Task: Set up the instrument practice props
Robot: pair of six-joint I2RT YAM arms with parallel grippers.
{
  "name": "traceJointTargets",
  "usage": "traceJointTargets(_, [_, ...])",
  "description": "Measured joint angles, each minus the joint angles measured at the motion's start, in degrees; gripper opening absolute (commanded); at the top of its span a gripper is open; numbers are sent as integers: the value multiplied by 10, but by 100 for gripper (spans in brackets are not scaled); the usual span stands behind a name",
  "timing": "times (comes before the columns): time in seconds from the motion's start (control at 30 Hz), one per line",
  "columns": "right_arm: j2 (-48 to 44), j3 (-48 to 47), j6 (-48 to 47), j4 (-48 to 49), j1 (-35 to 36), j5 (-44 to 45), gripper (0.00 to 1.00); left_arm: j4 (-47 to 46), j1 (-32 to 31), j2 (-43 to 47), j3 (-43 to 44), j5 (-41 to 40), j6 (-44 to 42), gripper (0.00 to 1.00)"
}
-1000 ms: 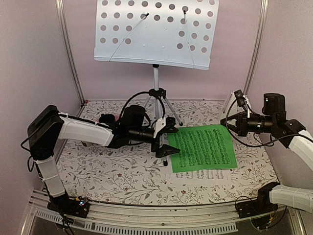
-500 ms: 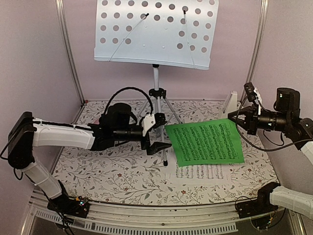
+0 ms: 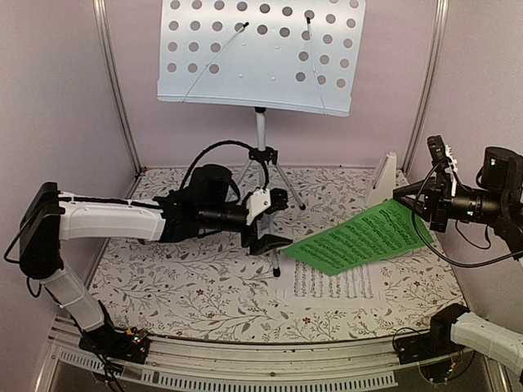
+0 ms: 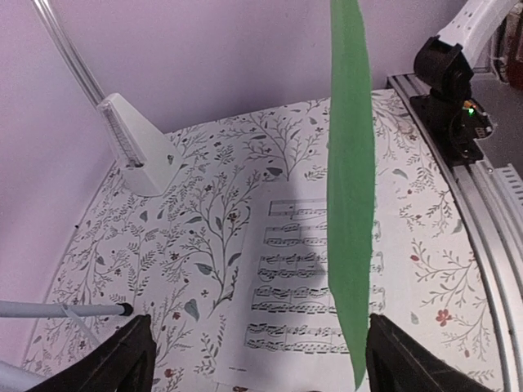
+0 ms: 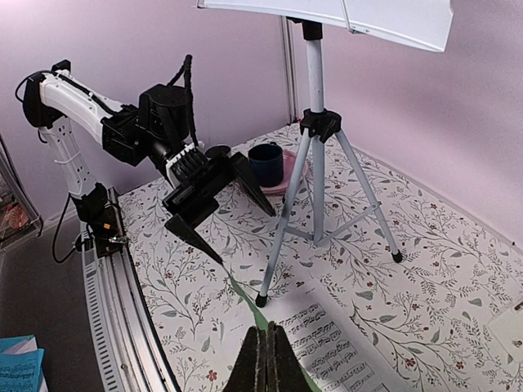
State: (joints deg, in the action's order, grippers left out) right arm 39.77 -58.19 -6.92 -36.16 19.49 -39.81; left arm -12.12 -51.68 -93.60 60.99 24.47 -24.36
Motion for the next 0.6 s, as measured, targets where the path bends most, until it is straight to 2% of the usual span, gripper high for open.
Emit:
traceJointTargets(0.13, [-2,-3,0,-2,0,0,0,-12,-33,-13,-6,20,19,88])
traceJointTargets(0.27, [-4,-4,0,-3,0,0,0,-53,-70,-13,-43,31,56,90])
traceJointTargets(0.4, [-4,-4,0,-3,0,0,0,-98,-80,-8,-96,22,88,91])
traceJointTargets(0.53, [-4,-4,0,-3,0,-4,0,-129,-82,1,-148,-1,113,80])
traceJointTargets(0.6, [-5,-4,2,-2,0,-8,0,-152,-84,1,-160,-13,127,67])
